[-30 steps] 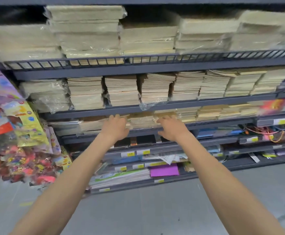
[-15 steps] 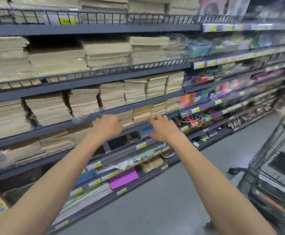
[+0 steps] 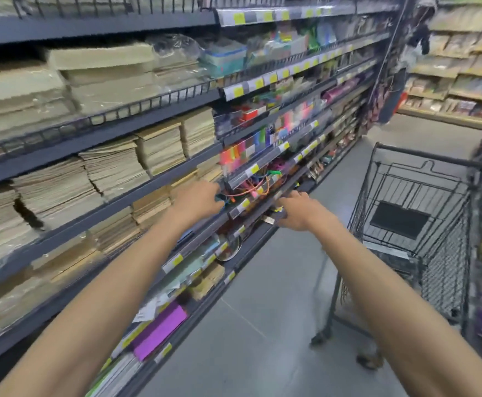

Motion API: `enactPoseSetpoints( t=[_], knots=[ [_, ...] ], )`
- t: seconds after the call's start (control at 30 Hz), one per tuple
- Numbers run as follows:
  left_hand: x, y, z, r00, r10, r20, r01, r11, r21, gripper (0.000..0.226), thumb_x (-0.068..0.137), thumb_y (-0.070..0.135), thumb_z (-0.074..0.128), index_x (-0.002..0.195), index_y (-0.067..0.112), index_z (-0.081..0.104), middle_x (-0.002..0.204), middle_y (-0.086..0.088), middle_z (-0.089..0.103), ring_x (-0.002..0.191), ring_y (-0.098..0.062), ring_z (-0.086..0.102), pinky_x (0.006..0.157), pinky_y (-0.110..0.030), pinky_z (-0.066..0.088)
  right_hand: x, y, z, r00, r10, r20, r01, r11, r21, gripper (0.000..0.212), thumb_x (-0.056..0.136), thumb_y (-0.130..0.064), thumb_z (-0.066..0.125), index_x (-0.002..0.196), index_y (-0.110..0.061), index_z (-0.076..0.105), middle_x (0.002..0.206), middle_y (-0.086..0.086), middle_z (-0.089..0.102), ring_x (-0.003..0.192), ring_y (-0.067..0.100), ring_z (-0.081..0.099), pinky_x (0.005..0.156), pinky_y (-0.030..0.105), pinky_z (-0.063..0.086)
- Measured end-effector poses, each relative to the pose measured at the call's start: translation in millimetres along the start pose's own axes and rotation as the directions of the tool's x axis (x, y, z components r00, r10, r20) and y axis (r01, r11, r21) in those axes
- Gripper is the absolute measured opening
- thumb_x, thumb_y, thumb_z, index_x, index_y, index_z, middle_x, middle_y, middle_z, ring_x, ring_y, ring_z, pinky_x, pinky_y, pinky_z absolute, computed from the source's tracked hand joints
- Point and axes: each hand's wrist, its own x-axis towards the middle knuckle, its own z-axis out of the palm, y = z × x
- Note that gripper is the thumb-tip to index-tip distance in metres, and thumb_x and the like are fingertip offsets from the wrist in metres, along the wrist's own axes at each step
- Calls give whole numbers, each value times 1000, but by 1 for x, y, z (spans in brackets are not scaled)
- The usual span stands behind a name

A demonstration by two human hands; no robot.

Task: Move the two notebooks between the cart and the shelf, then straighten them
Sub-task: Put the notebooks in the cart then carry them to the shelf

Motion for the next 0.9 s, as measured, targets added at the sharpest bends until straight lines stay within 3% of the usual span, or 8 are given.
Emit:
enactPoseSetpoints(
  t=[0.1, 0.23, 0.3, 0.47, 0.6, 0.7, 0.9],
  knots=[
    [53, 19, 8, 995, 92, 47, -92, 996, -7, 30, 94, 32, 55, 109, 9, 66, 96, -8, 68, 83, -25, 63, 53, -30, 41, 25, 37, 4, 996, 94, 6, -94, 995, 35, 57, 93, -41, 61, 142, -17, 45, 140, 16, 42, 130, 39, 41, 102, 47, 44],
    [117, 42, 27, 981, 177, 76, -175, 984, -32, 28, 91, 34, 54, 103, 11, 64, 96, -7, 68, 89, -28, 64, 73, -39, 56, 47, 81, 16, 977, 209, 47, -212, 974, 80, 59, 90, -43, 62, 142, -20, 47, 139, 15, 45, 129, 37, 43, 104, 46, 43],
    [143, 56, 37, 971, 216, 101, -213, 976, -40, 25, 91, 35, 53, 97, 13, 63, 92, -5, 67, 92, -30, 65, 75, -41, 56, 53, 101, 21, 963, 260, 76, -266, 959, 98, 61, 91, -43, 62, 144, -21, 45, 141, 14, 44, 131, 36, 41, 105, 48, 42],
    [196, 97, 59, 935, 317, 157, -312, 948, -59, 36, 95, 36, 53, 119, 11, 64, 114, -9, 67, 109, -32, 61, 85, -44, 54, 67, 154, 39, 924, 370, 98, -380, 914, 141, 63, 90, -46, 63, 145, -22, 44, 141, 13, 43, 132, 35, 41, 104, 50, 42],
    [237, 136, 81, 901, 387, 197, -385, 922, -48, 41, 94, 39, 54, 125, 15, 61, 117, -10, 66, 113, -33, 59, 88, -45, 53, 76, 194, 55, 890, 442, 112, -456, 870, 189, 61, 90, -42, 64, 144, -22, 46, 141, 13, 45, 129, 34, 44, 105, 51, 43],
    [273, 171, 99, 871, 433, 234, -437, 899, -37, 38, 92, 41, 56, 119, 16, 63, 119, -11, 66, 115, -33, 58, 90, -46, 52, 81, 227, 69, 874, 471, 121, -487, 843, 230, 57, 88, -43, 66, 139, -20, 52, 137, 13, 49, 125, 34, 49, 104, 49, 45],
    [346, 257, 131, 803, 518, 295, -531, 847, -40, 48, 92, 40, 58, 135, 20, 57, 137, -9, 60, 128, -31, 52, 99, -42, 47, 101, 297, 116, 818, 540, 198, -576, 765, 288, 55, 88, -37, 64, 138, -22, 50, 138, 19, 48, 127, 38, 45, 102, 54, 45]
  ],
)
